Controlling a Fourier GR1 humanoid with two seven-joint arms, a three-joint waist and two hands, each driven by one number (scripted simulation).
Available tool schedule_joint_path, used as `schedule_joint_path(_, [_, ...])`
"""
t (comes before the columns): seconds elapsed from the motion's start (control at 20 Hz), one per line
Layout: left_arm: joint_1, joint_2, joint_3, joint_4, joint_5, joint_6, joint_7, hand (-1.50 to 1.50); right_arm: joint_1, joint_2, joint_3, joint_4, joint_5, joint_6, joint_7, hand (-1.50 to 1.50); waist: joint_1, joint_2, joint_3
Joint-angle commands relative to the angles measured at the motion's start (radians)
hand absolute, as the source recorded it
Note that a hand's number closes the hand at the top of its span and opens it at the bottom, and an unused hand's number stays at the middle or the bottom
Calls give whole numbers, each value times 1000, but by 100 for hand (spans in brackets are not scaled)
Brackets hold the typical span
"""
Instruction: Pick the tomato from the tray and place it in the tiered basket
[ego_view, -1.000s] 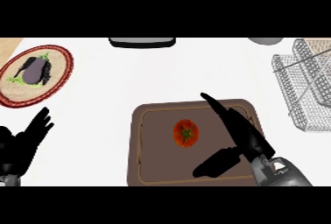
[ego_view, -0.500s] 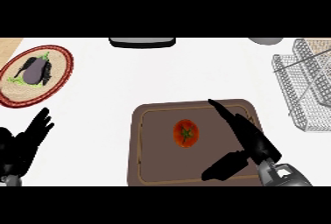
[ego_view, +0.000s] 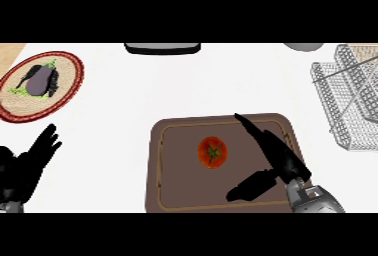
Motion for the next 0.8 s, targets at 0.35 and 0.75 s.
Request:
schedule_joint_path(0.35, [12,-36,55,-15,-51,-38,3,0,-3,136,-1,84,115,6,-61,-150,-1,2,-3])
schedule_joint_path(0.75, [68,-53,71,-81,-37,-80,33,0,-35,183,-36,252,153,-29,-175,-150,2,2,-3])
